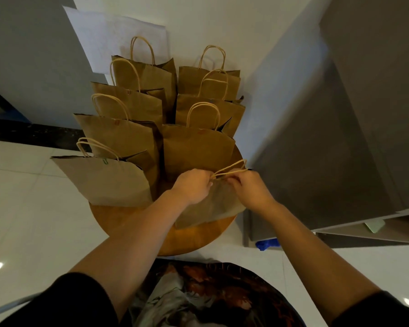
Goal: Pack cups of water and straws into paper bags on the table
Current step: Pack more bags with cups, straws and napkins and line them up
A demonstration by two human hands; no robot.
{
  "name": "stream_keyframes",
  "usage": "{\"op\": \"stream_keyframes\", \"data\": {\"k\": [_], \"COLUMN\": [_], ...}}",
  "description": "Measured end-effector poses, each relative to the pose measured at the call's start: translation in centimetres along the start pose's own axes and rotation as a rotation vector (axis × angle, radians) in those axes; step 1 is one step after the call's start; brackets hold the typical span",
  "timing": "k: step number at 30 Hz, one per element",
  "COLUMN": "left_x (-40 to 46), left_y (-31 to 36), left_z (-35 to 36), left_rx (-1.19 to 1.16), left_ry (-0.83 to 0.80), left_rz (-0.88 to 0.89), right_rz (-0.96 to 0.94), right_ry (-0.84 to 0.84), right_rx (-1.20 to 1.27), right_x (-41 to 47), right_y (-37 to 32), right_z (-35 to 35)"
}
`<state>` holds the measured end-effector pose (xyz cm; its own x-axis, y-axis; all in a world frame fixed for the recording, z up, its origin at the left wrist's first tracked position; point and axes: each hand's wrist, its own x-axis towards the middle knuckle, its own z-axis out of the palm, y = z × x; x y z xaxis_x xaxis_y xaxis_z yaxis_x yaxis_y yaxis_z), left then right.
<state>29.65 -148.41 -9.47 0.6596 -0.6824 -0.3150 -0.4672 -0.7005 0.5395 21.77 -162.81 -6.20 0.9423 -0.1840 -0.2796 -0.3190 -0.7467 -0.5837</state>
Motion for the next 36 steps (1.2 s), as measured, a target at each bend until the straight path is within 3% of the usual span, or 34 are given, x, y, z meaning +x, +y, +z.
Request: {"op": "stream_keyframes", "data": {"k": [6,11,17,22,36], "left_x": [-0.5,-0.2,0.1,0.3,0.8], "left_y": [0.2,0.0,-0.1,-0.2,-0.2], "left_z": [0.7,0.9,0.6,0.2,0.3], "left_rx": [0.105,0.094,-0.008,-0.071,-0.081], "left_ry": [0.038,0.077,0.03,-0.032,-0.052], "left_rz": [0.093,0.06,0.038,0.018,-0.015], "right_rz": [0.012,0.007,-0.037,-0.021,0.001], "right_ry": [-0.024,-0.05,-0.045,-0.142,-0.248], "right_rx": [-0.002,-0.029,-0.118,-0.15,-0.161], "right_x": [0.7,1.1,1.6,2.4,2.8], "right_y": [0.2,-0.2,-0.8,-1.1,-1.8], "right_z": [-0.4,-0.5,-0.7,-0.7,-1.7]}}
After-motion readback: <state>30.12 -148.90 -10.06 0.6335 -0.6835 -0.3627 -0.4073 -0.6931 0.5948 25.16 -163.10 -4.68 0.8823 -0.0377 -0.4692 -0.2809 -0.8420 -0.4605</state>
